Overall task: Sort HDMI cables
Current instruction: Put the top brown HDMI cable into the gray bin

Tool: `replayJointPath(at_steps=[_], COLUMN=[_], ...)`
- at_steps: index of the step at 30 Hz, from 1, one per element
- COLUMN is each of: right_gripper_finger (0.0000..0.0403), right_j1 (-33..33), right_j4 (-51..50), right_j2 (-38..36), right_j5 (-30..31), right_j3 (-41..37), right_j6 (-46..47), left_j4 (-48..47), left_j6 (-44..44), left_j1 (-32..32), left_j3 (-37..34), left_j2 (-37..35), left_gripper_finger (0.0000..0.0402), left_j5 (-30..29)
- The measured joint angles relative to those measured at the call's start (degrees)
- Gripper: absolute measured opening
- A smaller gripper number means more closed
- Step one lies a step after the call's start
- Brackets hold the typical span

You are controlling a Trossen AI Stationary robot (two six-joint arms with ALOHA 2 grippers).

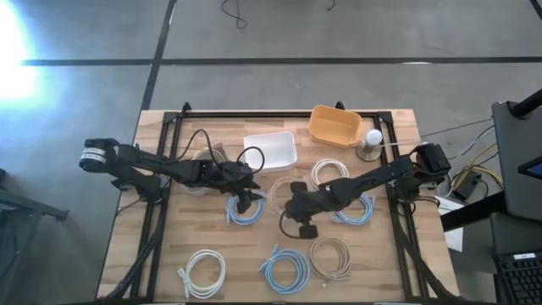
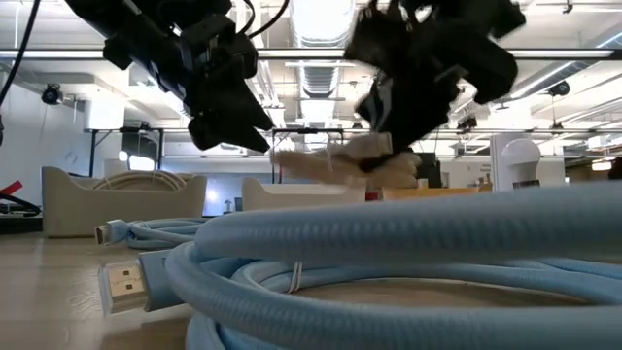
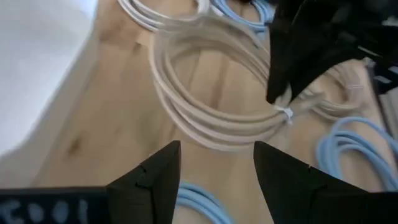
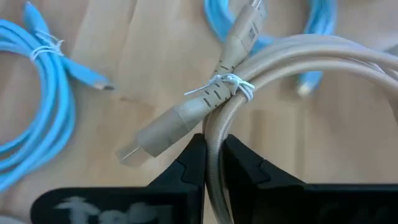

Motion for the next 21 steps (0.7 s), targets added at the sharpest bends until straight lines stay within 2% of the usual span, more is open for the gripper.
replayJointPath(at_steps=[5, 21], right_gripper_finger=[0.0030, 0.0031], right_j1=[-0.07, -0.11], right_j4=[-4.82, -0.79], right_j2=[-0.04, -0.15], right_j5=[6.57, 12.49], right_j3=[3.69, 4.21], right_j6=[-6.30, -20.00], left_j4=[-0.02, 6.18], left_j6=[-1.50, 0.60], left_j1=[-0.23, -0.20], left_j3=[0.00, -0.07], left_j2=[0.00, -0.02], left_gripper_finger=[0.0200, 0.0200], left_j5=[1.01, 0.77])
